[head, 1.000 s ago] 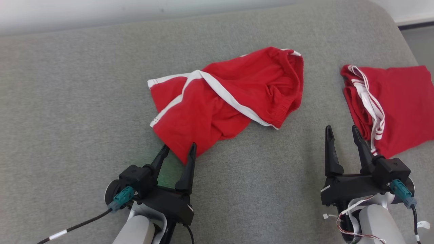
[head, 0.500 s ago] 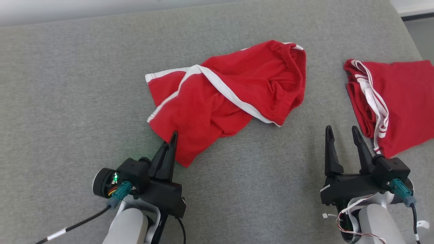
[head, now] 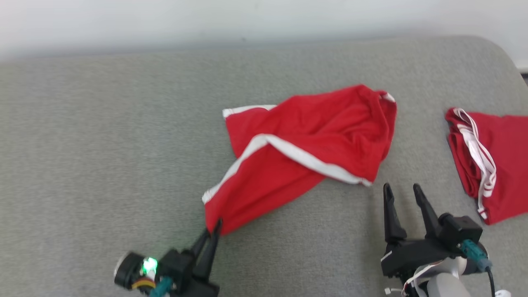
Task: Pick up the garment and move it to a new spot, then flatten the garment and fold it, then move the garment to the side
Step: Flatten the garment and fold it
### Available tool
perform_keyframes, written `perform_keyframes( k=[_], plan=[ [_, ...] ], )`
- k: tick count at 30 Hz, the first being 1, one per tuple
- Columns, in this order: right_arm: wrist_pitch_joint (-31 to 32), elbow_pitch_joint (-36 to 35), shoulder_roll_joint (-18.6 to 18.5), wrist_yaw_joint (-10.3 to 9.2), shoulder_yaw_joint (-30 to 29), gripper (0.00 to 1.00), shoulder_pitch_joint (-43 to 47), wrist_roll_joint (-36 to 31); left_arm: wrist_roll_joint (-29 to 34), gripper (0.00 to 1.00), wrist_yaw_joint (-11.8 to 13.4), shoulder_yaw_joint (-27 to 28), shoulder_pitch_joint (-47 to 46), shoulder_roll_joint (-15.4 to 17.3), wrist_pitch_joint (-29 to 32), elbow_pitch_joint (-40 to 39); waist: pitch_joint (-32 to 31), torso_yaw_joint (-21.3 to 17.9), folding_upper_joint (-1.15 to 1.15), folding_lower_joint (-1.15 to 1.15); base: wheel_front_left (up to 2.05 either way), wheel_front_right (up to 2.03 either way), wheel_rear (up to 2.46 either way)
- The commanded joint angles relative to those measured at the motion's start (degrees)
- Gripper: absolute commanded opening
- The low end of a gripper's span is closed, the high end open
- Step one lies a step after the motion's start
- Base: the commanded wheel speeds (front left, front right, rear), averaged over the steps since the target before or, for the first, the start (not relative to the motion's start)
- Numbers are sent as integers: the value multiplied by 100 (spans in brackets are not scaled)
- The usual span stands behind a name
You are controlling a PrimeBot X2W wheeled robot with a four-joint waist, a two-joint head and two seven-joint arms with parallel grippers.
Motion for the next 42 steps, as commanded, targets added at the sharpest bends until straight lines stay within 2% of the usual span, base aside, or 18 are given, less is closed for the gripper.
perform_keyframes(
  k=[1, 4, 9, 15, 18, 19, 20, 28, 36, 42],
  plan=[
    [-4, 44, 9, -15, 50, 100, 133, 47, -24, 0, 13, -54, 240, 67, -17, 52, -403, 379, 0, 0, 0, 0, 0],
    [-4, 91, 11, -15, 113, 100, 208, 89, -21, 0, 13, -81, 492, 153, -17, 147, -550, 457, 0, 0, 0, 0, 0],
    [-4, 155, 11, -15, 169, 100, 304, 96, 62, 0, 21, 190, 719, 318, -17, 277, -720, 512, 0, 0, 0, 0, 0],
    [-4, 203, 12, -15, 293, 100, 478, 159, 162, 0, 203, 683, 968, 499, -17, 437, -917, 528, 0, 0, 0, 0, 0],
    [-4, 213, 13, -15, 468, 100, 545, 206, 176, 0, 352, 883, 1129, 427, -17, 544, -950, 528, 0, 0, 0, 0, 0],
    [-3, 219, 12, -15, 533, 100, 570, 206, 162, 25, 371, 936, 1169, 370, -17, 585, -954, 530, 0, 0, 0, 0, 0],
    [-4, 228, 13, -15, 587, 100, 587, 224, 153, 100, 384, 969, 1192, 326, -17, 589, -951, 531, 0, 0, 0, 0, 0],
    [-4, 170, 12, -15, 1158, 100, 763, 361, 221, 100, 759, 1425, 1530, -151, -17, 363, -934, 595, 0, 0, 0, 0, 0],
    [-4, 315, 7, -15, 1938, 100, 890, 632, 402, 100, 674, 1565, 1664, -341, -17, 131, -967, 719, 0, 0, 0, 0, 0],
    [-4, 666, 8, -15, 2164, 100, 761, 891, 461, 100, 614, 1608, 1657, -406, -17, 31, -954, 855, 0, 0, 0, 0, 0]
  ],
)
